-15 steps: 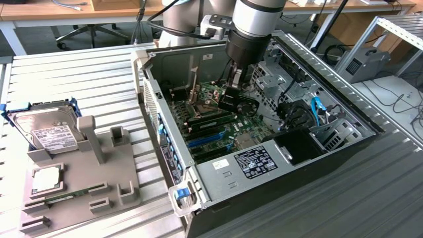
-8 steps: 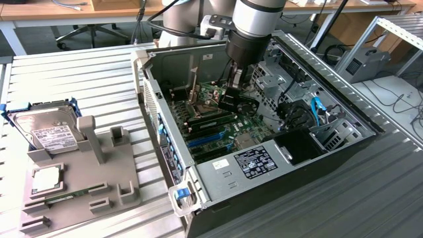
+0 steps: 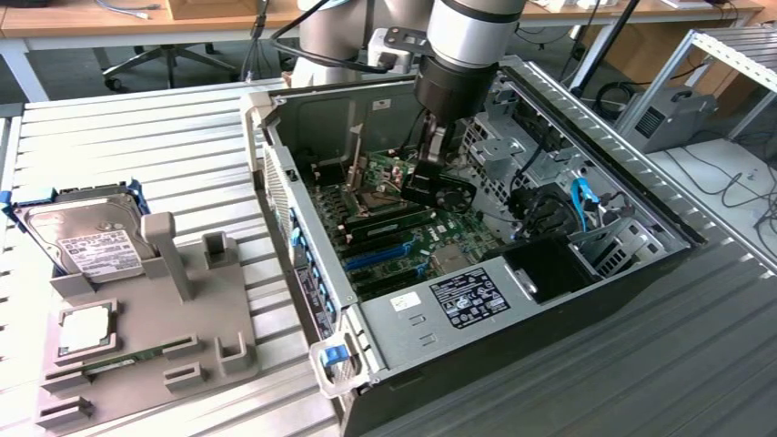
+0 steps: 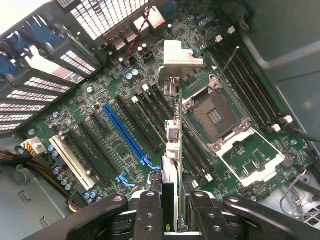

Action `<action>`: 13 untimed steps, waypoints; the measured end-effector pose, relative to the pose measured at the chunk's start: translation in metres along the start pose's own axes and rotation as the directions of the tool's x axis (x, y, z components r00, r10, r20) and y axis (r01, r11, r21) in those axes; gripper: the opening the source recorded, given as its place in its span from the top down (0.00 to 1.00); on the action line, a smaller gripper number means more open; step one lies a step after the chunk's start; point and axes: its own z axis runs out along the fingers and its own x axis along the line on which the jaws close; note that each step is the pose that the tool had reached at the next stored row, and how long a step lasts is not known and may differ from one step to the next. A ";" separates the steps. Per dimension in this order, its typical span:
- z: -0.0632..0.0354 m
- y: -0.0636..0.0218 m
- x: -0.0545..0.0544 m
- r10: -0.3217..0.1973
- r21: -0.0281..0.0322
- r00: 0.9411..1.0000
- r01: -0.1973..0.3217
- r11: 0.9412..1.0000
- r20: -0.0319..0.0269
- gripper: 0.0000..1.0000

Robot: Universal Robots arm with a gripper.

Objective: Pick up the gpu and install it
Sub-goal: 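Insert the gpu into the slot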

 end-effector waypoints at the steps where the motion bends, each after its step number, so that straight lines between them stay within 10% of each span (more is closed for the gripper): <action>1: 0.0000 0.0000 0.000 -0.002 0.000 1.000 0.002 1.000 0.000 0.74; 13: 0.0000 0.0000 0.000 -0.035 -0.001 0.999 0.035 0.999 -0.001 0.74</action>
